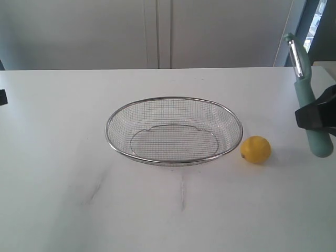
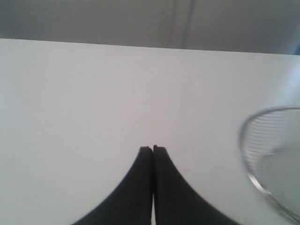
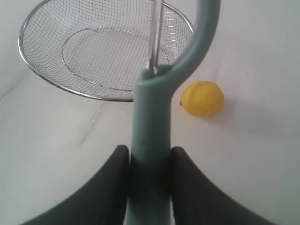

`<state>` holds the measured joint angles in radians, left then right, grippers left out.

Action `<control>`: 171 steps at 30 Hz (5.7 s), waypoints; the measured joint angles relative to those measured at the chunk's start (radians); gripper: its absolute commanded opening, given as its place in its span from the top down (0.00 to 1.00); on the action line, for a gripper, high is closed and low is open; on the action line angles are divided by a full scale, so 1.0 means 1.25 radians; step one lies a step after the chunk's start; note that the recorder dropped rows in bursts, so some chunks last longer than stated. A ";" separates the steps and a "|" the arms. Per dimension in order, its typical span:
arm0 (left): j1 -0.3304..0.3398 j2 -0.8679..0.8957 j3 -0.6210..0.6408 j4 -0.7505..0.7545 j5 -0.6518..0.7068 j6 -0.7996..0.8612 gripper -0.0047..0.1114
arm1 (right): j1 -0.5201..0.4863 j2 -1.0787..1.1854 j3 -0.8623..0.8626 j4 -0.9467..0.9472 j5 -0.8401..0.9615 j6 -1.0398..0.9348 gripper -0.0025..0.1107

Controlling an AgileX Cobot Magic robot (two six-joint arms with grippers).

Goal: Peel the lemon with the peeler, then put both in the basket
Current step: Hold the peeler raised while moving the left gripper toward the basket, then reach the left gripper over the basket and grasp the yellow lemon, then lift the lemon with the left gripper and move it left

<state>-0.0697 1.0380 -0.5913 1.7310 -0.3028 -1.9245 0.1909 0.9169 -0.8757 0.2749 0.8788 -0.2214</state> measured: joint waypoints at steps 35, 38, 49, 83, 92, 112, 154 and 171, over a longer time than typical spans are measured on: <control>-0.395 0.413 -0.505 -1.528 0.767 1.924 0.96 | 0.000 0.000 0.000 -0.013 0.028 0.023 0.98; -0.483 0.460 -0.564 -1.516 0.774 1.922 0.96 | 0.000 0.000 0.000 -0.046 0.048 0.047 0.98; -0.656 0.699 -0.893 -1.502 0.836 1.946 0.96 | 0.000 -0.054 0.000 -0.231 0.130 0.168 0.98; -0.756 1.195 -1.529 -1.323 0.808 2.036 0.22 | 0.000 -0.163 0.000 -0.421 0.139 0.344 0.98; -0.763 1.234 -1.529 -1.263 0.789 1.974 0.22 | 0.000 -0.174 0.030 -0.421 0.109 0.354 0.98; -0.771 1.248 -1.529 -1.223 0.777 1.923 0.27 | 0.000 -0.174 0.030 -0.421 0.108 0.357 0.98; -0.803 1.226 -1.559 -1.226 0.872 1.921 0.94 | 0.000 -0.174 0.030 -0.419 0.106 0.357 0.98; -0.796 1.152 -1.561 -1.285 1.034 1.939 0.96 | 0.000 -0.174 0.030 -0.468 0.098 0.395 0.98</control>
<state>-1.0644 2.4786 -2.5427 0.1250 0.9899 0.4990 0.1909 0.6992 -0.8387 -0.3106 1.0019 0.2725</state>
